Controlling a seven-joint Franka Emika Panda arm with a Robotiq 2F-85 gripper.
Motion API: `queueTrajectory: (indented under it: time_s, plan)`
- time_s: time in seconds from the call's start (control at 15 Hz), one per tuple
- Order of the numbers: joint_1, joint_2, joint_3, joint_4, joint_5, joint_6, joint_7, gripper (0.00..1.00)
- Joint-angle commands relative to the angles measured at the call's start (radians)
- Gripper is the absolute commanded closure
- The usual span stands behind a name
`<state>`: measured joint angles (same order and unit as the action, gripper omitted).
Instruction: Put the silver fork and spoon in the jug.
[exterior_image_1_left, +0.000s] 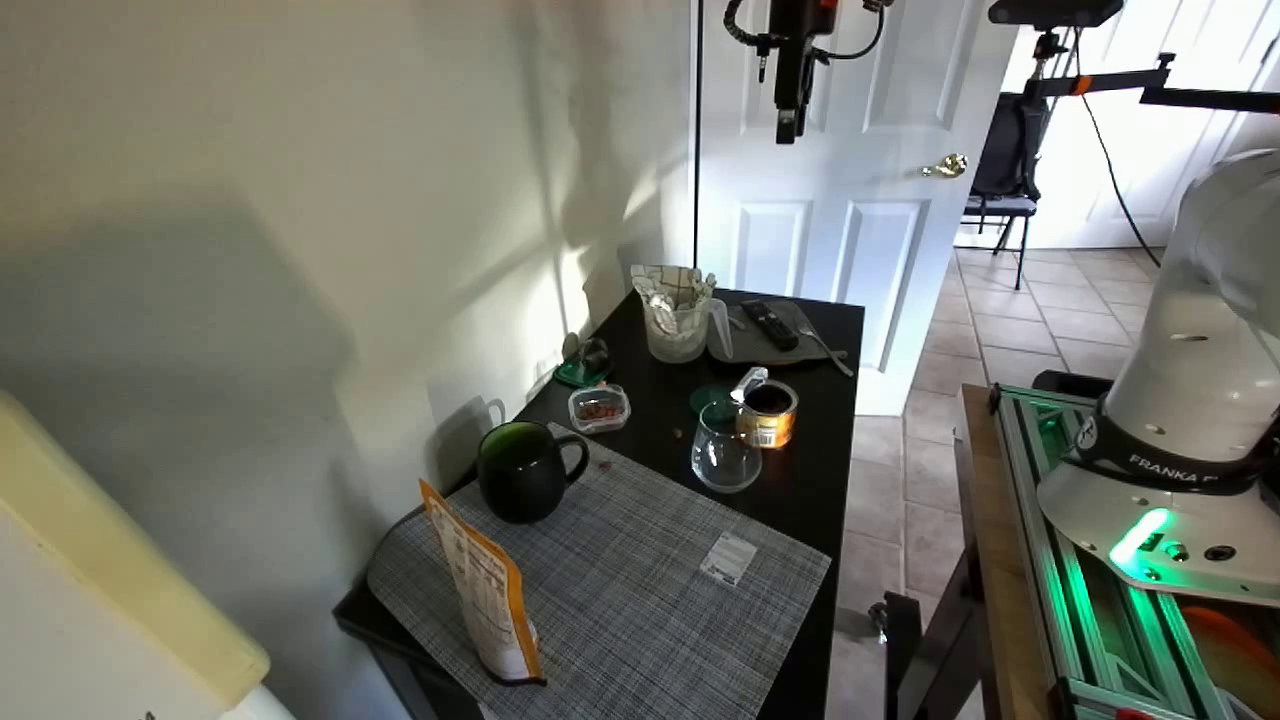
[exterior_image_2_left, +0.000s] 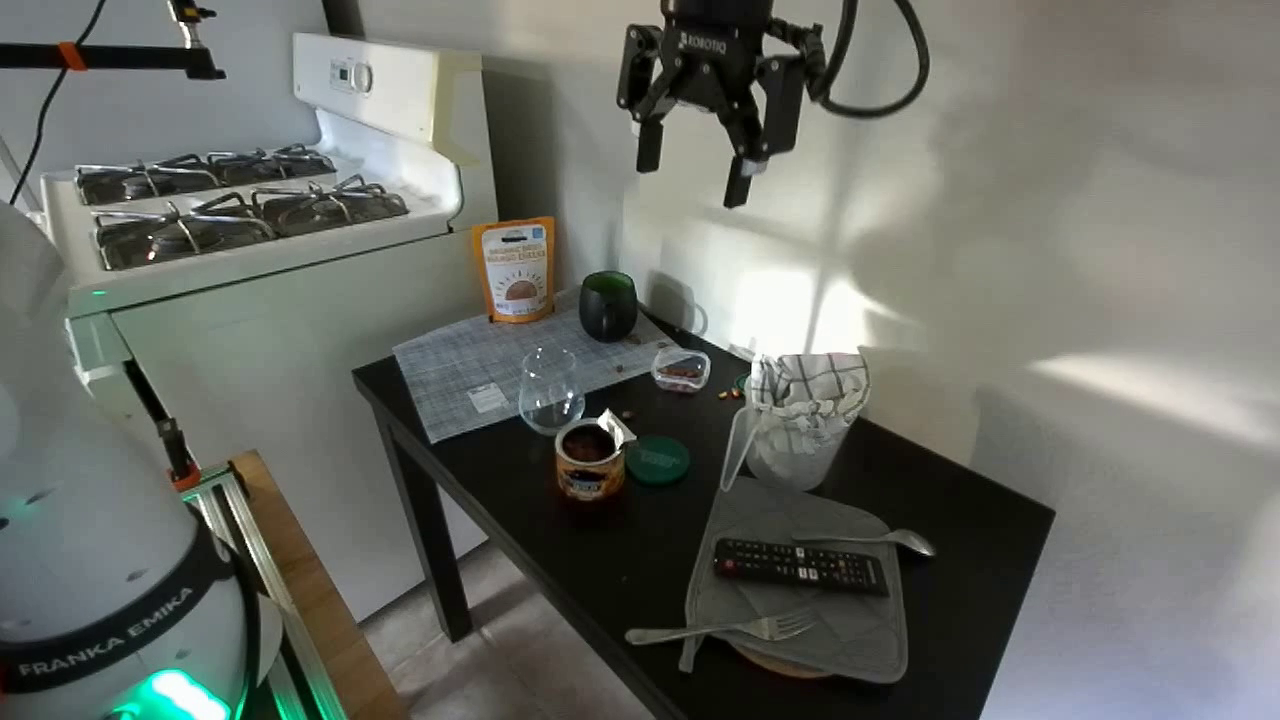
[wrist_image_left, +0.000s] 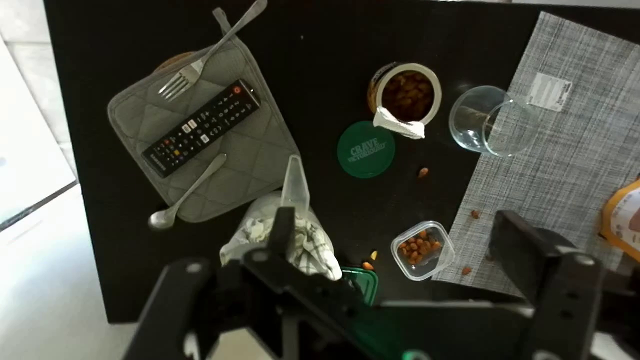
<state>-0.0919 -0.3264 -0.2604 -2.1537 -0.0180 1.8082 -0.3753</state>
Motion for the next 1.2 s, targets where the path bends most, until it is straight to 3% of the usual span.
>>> queueTrajectory:
  time_s: [0.0,0.4,0.8,1.13]
  plan:
    - [-0.059,0.05,-0.069,-0.08,0.093,0.105,-0.004,0.0]
    - [-0.136,0.25,-0.086,-0.133,0.091,0.245,0.085,0.0]
    - [-0.191,0.482,-0.086,-0.079,0.13,0.29,0.18,0.0]
    - [-0.208,0.467,-0.068,-0.095,0.1,0.289,0.165,0.0]
